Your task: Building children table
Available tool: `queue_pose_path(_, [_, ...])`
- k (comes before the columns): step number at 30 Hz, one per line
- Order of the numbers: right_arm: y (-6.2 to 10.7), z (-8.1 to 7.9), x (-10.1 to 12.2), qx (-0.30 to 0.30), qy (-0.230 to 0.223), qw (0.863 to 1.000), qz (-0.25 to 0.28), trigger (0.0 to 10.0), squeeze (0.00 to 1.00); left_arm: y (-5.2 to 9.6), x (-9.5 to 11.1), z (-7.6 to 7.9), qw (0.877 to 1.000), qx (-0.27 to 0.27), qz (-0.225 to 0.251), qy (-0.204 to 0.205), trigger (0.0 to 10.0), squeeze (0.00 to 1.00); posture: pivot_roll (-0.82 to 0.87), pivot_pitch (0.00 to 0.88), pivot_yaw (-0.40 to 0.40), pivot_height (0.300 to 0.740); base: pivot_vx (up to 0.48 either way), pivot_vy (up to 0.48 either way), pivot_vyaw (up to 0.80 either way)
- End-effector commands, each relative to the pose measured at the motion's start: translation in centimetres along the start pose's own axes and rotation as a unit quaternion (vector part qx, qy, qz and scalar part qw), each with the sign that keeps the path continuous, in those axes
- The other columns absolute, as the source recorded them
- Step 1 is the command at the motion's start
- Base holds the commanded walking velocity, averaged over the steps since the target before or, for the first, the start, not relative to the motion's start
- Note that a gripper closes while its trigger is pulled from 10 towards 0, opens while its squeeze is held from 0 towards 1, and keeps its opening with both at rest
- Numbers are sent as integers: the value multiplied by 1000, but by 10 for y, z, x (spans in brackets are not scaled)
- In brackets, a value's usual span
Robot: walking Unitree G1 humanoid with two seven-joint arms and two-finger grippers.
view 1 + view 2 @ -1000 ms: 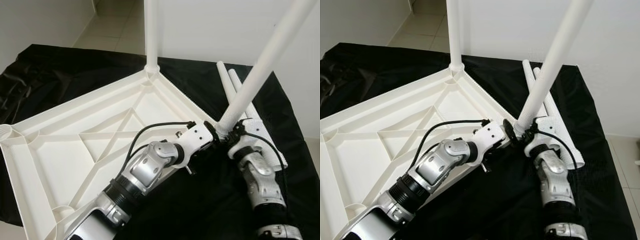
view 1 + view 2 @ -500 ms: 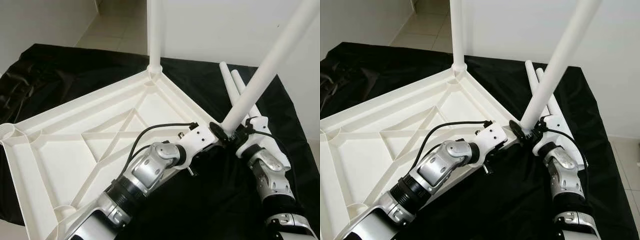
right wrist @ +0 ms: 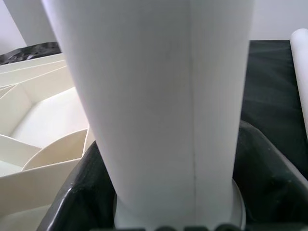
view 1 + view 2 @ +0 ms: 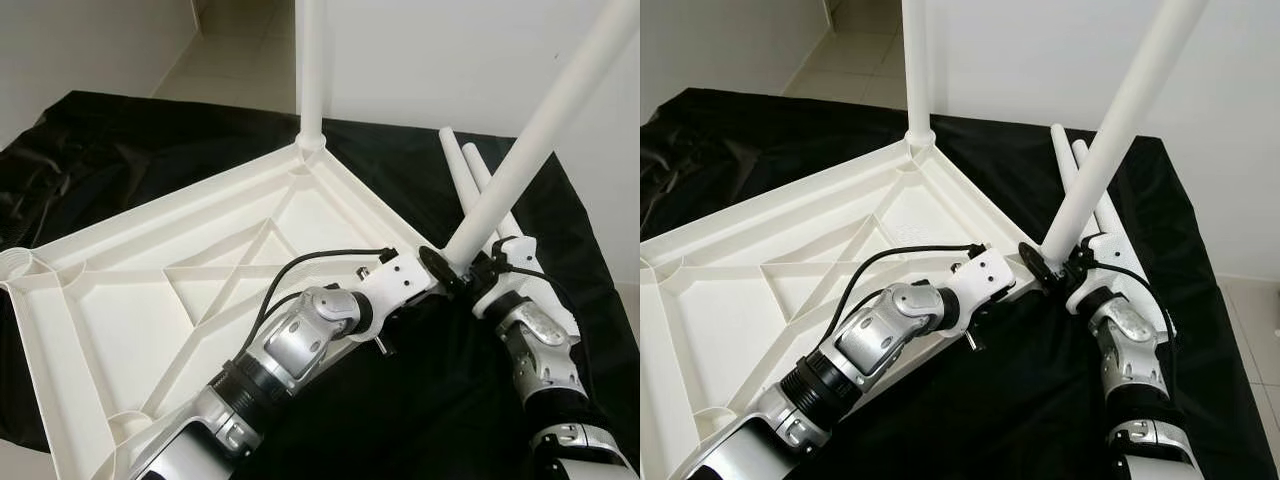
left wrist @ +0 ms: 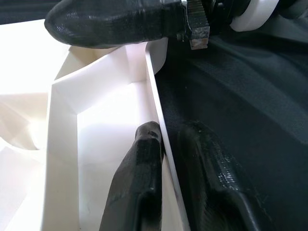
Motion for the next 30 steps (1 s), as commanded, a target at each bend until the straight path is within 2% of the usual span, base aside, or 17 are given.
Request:
queue_pose_path(1, [4,-4,-20,-2,-27,999,-29,10000,0,-7,-22,33,995,-89,-32,23,10000,0,-55,0,10,740,0,0,0])
queue_pose_path(8, [3,-9,-30,-22,-36,999,-23,10000,0,-9,-24,34,995,-92,-33,20,10000,0,-63,0,10,740,0,0,0])
queue_pose_path(18, [-2,1,-26,-121,-19,992,1,10000,0,-9,-24,29,995,-87,-34,20,10000,0,-57,0,11,740,0,0,0])
queue_pose_path(21, [-7,2,-19,-173,-13,985,23,10000,0,-8,-25,29,995,-86,-35,18,10000,0,-59,0,11,740,0,0,0])
queue_pose_path(26, [-13,-5,-14,-206,-26,977,48,10000,0,-8,-24,30,995,-87,-34,19,10000,0,-59,0,14,740,0,0,0])
queue_pose_path(30, [-15,-3,-14,-294,-21,954,60,10000,0,-8,-24,31,995,-88,-32,22,10000,0,-66,0,11,740,0,0,0])
Point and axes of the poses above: a point about 5 cm out from each wrist's last joint towards the gripper, its own y axis pointing back from the gripper into the wrist, its own x axis along the axis of the wrist's last joint, z = x × y, the point moved 3 cm from there along -y, pointing out of the wrist towards the gripper, and after that the axes turned 13 degrees about -y, right-handed, at the moved point
